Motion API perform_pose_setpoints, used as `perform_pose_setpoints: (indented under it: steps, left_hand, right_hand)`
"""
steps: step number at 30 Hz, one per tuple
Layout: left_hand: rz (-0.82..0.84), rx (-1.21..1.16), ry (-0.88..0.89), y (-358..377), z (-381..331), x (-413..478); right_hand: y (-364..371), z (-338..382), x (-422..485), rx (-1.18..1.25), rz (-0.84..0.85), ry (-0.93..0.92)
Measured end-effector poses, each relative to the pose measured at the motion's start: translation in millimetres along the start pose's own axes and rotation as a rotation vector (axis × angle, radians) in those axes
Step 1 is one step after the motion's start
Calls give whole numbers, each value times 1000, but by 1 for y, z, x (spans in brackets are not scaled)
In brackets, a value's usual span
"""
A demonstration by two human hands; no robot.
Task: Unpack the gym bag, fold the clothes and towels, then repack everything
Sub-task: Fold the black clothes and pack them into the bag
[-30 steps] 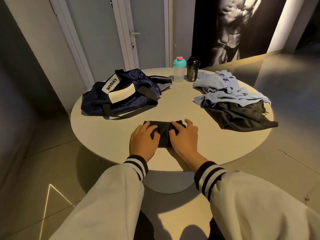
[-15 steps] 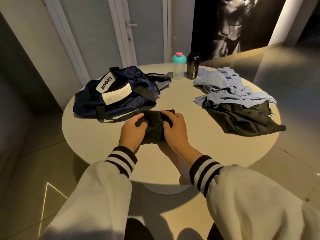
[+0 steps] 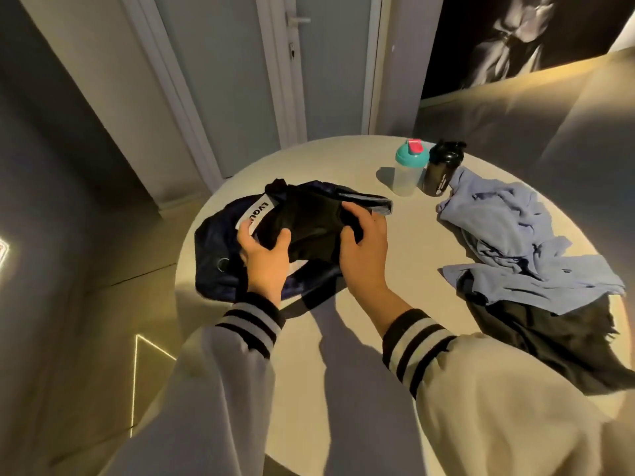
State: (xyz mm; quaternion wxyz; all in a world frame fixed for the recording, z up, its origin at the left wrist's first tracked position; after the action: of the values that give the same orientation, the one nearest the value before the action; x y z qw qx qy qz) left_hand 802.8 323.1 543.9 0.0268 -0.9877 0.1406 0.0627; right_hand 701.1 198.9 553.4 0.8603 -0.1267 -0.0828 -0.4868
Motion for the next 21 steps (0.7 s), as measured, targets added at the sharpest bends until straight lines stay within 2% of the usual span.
perform_pose_setpoints:
  steps: [3, 6, 9, 12, 14, 18, 21]
  left_hand:
    - [100, -373, -307, -4, -38, 3]
    - [122, -383, -283, -22, -57, 29]
    - [55, -242, -269, -49, -62, 64]
    - [-58, 9, -135, -78, -59, 91]
    - [-43, 104, -86, -95, -49, 111]
    - [60, 399, -35, -105, -24, 137]
    - [226, 513, -66, -96, -5, 150]
  right_hand:
    - [36, 35, 13, -33, 21, 81]
    - [74, 56, 15, -69, 119, 64]
    - [106, 51, 18, -112, 289, 118]
    - [133, 33, 17, -190, 544, 200]
    - [142, 20, 15, -303, 643, 225]
    - [147, -10, 24, -550, 582, 290]
    - [157, -21, 39, -564, 521, 340]
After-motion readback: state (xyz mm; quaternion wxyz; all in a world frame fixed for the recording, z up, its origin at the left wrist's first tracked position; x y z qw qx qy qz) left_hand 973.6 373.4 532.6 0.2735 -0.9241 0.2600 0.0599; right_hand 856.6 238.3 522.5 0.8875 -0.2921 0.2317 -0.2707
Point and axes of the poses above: each hand's wrist, its own x-axis towards the middle knuckle, its own y-axis out of the palm, z = x × y, the point moved 2 cm from there along x, towards the middle knuckle, and after that the axes turned 1 degree about -y, right-handed, at the moved point
